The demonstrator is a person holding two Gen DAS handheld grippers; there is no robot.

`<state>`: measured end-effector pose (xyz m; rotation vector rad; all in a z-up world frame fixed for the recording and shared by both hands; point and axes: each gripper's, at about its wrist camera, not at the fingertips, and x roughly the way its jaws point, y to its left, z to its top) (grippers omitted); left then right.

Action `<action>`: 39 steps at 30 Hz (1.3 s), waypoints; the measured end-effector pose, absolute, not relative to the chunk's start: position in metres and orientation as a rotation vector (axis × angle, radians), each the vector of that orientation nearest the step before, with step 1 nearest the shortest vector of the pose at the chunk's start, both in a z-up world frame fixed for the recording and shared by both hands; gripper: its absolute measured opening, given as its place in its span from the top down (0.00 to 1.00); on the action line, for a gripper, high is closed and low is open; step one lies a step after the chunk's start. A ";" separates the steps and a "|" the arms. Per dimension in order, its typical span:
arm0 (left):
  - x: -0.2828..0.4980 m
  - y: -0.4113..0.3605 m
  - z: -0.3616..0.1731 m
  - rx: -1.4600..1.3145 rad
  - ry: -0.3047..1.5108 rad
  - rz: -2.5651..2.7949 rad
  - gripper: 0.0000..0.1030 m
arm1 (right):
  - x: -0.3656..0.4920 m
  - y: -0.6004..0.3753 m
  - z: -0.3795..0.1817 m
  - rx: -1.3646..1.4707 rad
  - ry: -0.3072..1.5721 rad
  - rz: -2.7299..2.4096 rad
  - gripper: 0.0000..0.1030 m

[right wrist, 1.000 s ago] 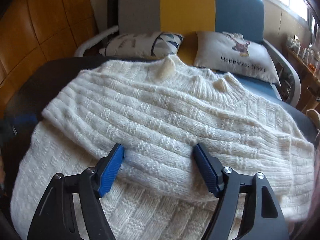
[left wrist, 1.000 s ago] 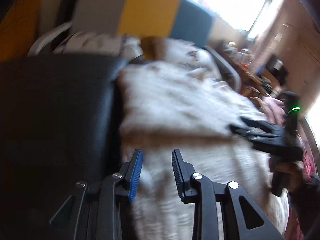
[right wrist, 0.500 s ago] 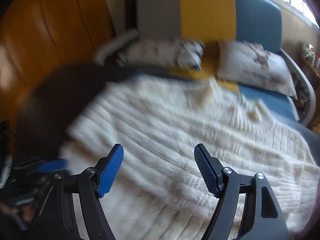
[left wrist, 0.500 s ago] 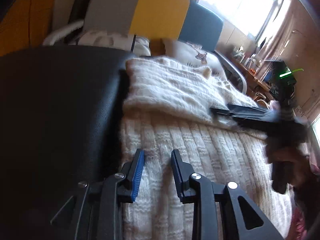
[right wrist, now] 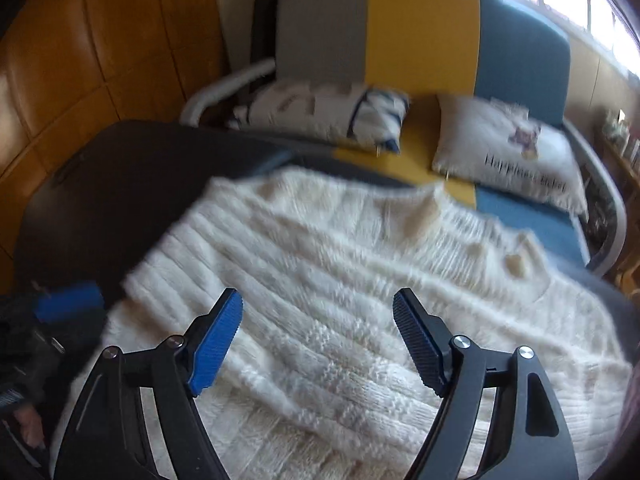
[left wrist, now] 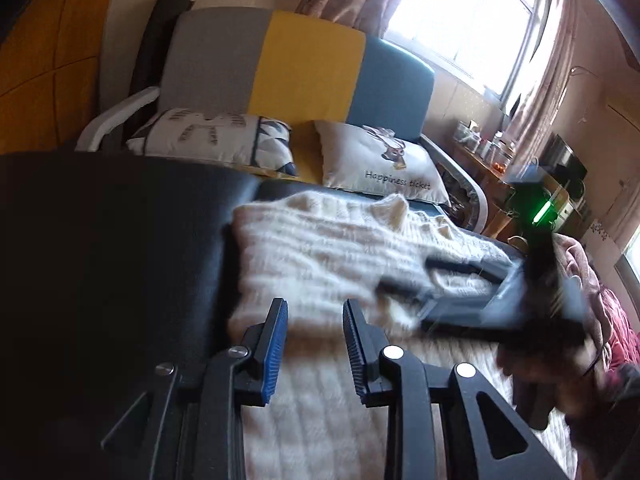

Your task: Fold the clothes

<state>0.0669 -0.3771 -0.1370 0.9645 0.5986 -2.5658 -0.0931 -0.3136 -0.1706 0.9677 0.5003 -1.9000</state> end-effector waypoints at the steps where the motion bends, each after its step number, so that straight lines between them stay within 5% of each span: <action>1: 0.062 -0.380 -0.146 1.015 0.608 -2.529 0.71 | -0.094 -0.315 -0.181 0.973 0.522 -1.908 0.19; 4: 0.050 -0.387 -0.169 1.138 0.632 -2.431 0.72 | -0.091 -0.313 -0.178 0.957 0.519 -1.907 0.18; 11: 0.062 -0.389 -0.133 0.905 0.628 -2.575 0.71 | -0.087 -0.320 -0.147 0.858 0.407 -1.798 0.18; 18: 0.038 -0.395 -0.169 1.105 0.514 -2.483 0.71 | -0.109 -0.347 -0.189 0.938 0.449 -1.781 0.22; 23: 0.040 -0.398 -0.142 1.014 0.563 -2.548 0.71 | -0.102 -0.345 -0.184 0.922 0.494 -1.773 0.22; 30: -0.012 -0.405 -0.129 1.030 0.527 -2.598 0.71 | -0.117 -0.293 -0.152 0.921 0.439 -1.856 0.22; 35: -0.053 -0.404 -0.168 1.234 0.444 -2.486 0.71 | -0.150 -0.244 -0.170 1.039 0.424 -1.977 0.22; 39: -0.041 -0.399 -0.158 1.140 0.446 -2.521 0.71 | -0.168 -0.217 -0.185 1.098 0.369 -2.018 0.24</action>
